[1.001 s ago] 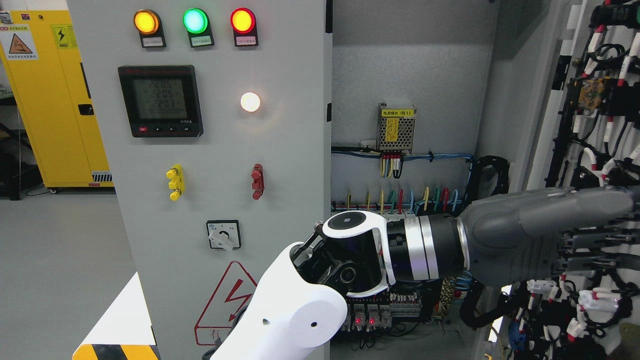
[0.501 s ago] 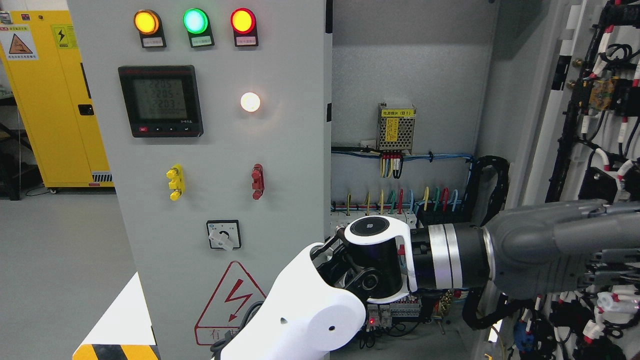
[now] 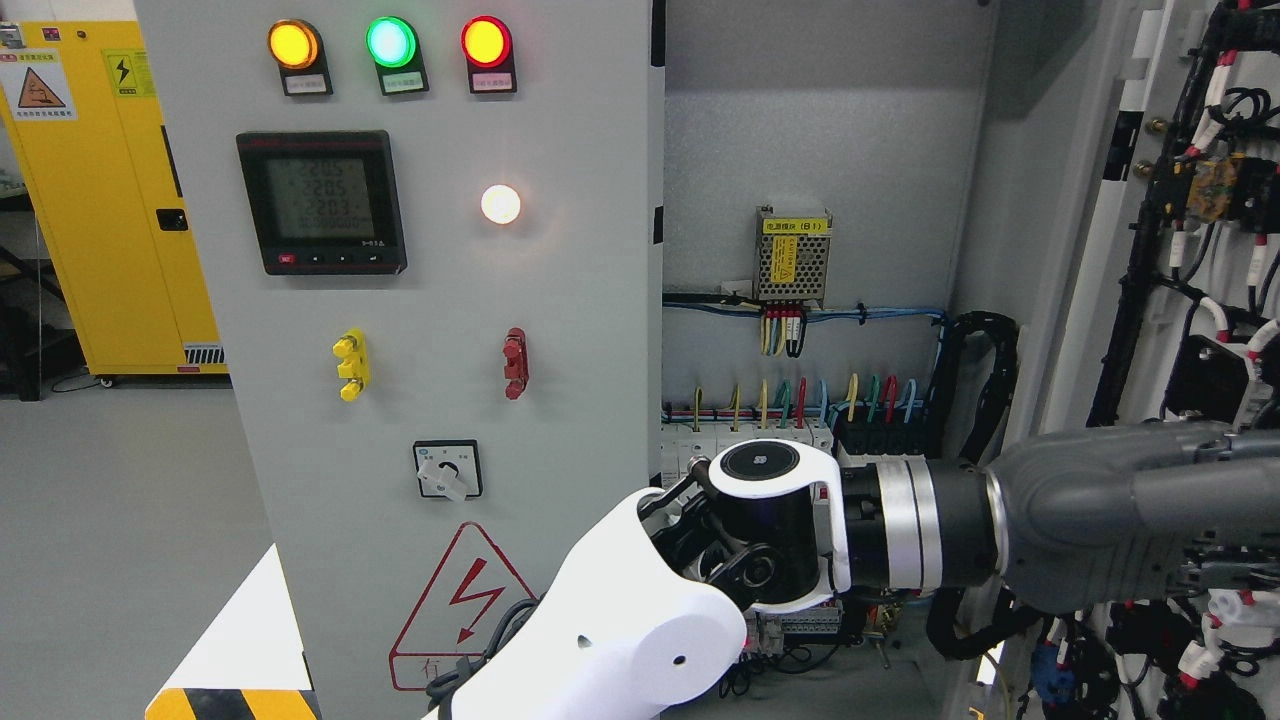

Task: Open door with both hands

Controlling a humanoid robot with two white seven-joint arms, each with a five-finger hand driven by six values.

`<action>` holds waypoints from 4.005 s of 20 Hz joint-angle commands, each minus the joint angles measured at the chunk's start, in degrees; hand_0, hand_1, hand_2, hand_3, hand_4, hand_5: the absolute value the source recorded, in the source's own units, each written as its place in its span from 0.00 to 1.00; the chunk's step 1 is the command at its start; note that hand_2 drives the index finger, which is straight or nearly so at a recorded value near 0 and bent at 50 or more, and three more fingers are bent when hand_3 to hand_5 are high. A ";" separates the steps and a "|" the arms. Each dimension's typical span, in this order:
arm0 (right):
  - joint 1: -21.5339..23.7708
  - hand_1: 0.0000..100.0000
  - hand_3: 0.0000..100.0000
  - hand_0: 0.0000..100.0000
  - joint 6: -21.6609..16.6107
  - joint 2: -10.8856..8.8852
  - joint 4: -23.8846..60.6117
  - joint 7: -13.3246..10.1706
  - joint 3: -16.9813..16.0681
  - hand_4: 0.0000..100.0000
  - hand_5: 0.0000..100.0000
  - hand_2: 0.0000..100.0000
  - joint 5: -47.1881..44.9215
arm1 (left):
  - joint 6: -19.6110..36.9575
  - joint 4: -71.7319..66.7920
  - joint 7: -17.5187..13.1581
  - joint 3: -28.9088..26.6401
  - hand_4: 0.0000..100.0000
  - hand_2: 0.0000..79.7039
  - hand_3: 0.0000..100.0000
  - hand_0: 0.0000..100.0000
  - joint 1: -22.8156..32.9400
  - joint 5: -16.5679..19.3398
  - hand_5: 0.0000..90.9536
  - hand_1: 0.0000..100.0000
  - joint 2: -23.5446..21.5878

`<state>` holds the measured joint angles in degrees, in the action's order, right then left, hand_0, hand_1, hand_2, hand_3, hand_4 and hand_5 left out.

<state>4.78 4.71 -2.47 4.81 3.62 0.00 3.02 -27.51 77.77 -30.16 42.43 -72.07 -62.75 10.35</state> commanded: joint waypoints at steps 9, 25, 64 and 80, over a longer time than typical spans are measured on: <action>-0.04 0.50 0.00 0.00 0.03 0.53 0.03 -0.02 -0.70 0.00 0.00 0.04 0.05 | -5.37 12.57 -0.25 -13.07 0.00 0.00 0.00 0.12 12.01 4.56 0.00 0.56 -9.18; -0.30 0.50 0.00 0.00 0.03 0.09 0.11 -0.02 -0.88 0.00 0.00 0.04 -0.03 | 9.39 20.68 -0.16 -20.45 0.00 0.00 0.00 0.12 58.50 20.21 0.00 0.56 -24.58; 1.18 0.50 0.00 0.00 -5.50 1.50 14.57 -0.02 -0.09 0.00 0.00 0.04 0.05 | 32.08 -80.14 20.92 -24.06 0.00 0.00 0.00 0.12 73.12 43.24 0.00 0.56 -15.01; 12.62 0.50 0.00 0.00 -5.86 3.34 88.84 0.07 10.62 0.00 0.00 0.04 -0.12 | 32.52 -79.61 21.11 -24.06 0.00 0.00 0.00 0.12 72.51 43.24 0.00 0.56 -13.95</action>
<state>14.90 -1.08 -0.11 52.25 3.60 4.17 2.92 4.97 1.77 -9.09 18.33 -0.01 -19.72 -4.58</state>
